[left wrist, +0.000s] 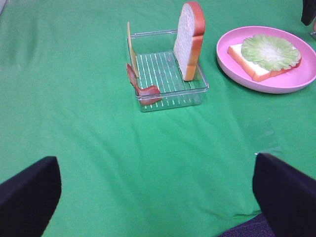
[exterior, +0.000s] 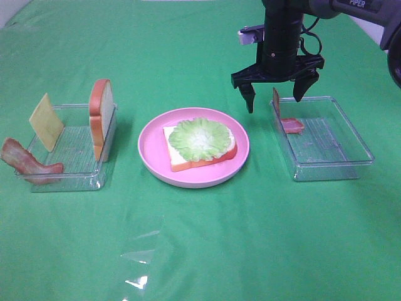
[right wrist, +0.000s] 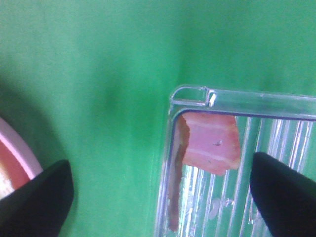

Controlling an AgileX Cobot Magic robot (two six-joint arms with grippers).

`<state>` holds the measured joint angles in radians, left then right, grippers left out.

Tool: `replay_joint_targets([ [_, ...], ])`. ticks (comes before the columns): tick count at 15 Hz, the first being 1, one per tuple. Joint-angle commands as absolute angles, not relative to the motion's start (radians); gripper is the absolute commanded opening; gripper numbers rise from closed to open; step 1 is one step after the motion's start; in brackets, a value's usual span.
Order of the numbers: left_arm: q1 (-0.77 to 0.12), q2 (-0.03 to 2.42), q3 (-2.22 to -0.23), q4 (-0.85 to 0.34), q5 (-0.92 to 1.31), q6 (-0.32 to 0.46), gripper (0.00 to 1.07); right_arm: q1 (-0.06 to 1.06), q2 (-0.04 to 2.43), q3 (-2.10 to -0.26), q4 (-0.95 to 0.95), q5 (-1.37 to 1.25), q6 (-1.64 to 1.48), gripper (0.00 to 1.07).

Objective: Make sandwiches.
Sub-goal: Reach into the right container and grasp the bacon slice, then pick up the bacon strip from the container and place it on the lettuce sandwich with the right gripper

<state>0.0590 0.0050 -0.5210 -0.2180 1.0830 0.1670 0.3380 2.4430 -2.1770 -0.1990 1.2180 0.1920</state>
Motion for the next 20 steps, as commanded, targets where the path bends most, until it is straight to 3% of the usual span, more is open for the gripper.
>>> replay_joint_targets([
  [1, 0.062, 0.006, -0.52, -0.218, 1.083, 0.162, 1.0, 0.336, 2.444, -2.173, -0.223, 1.227, 0.211, 0.77],
  [3, 0.062, 0.006, -0.52, -0.218, 1.083, 0.162, 1.0, 0.336, 2.444, -2.173, -0.233, 1.227, 0.237, 0.5],
  [6, 0.062, 0.006, -0.52, -0.218, 1.083, 0.162, 1.0, 0.336, 2.444, -2.173, -0.243, 1.213, 0.226, 0.0],
  [13, 0.062, 0.006, -0.52, -0.218, 1.083, 0.162, 1.0, 0.337, 2.429, -2.184, -0.243, 1.239, 0.163, 0.0],
  [20, 0.062, 0.006, -0.52, -0.218, 1.083, 0.162, 1.0, 0.337, 2.234, -2.251, -0.246, 1.327, 0.083, 0.0],
])
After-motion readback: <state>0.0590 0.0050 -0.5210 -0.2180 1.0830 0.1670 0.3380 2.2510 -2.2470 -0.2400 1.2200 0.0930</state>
